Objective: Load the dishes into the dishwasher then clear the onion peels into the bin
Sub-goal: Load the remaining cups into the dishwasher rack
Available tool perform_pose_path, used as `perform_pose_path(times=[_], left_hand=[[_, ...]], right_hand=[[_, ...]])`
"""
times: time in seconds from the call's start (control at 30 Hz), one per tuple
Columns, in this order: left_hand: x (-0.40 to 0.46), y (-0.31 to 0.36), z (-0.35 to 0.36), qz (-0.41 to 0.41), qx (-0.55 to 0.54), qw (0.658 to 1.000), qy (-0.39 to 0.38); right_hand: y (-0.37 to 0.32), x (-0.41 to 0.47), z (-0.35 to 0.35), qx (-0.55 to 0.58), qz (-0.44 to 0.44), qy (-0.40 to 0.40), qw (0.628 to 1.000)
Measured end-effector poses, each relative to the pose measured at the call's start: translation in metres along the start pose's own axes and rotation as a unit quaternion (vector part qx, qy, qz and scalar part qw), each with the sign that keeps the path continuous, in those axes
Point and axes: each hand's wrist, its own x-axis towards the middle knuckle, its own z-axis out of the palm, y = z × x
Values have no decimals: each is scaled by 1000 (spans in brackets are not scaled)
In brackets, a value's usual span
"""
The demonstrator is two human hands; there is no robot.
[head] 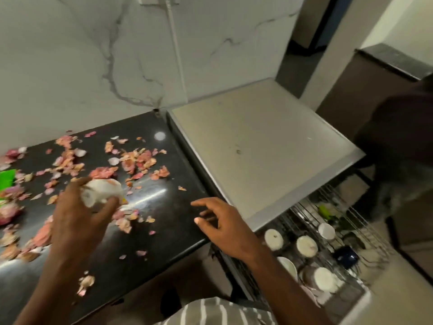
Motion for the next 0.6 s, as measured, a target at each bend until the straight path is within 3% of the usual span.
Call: perform_pose_path(times=[0.1,0.23,0.4,0.5,0.6], left_hand=[[-11,42,18,-7,-142,987,-73],[-29,91,69,2,-226,949,-220],[-63,136,141,-3,-226,909,-350],[-82,166,170,-33,-251,882,-397],[-92,188,194,-18,-208,882,-422]], right_hand=[[-3,-13,-11,22,2,48,999],[-7,-27,-31,51,-30,105,993],[13,-53,-59,44,-11,205,978],[36,-71,-82,50,34,221,973],[62,-88,-100,57,69,232,969]])
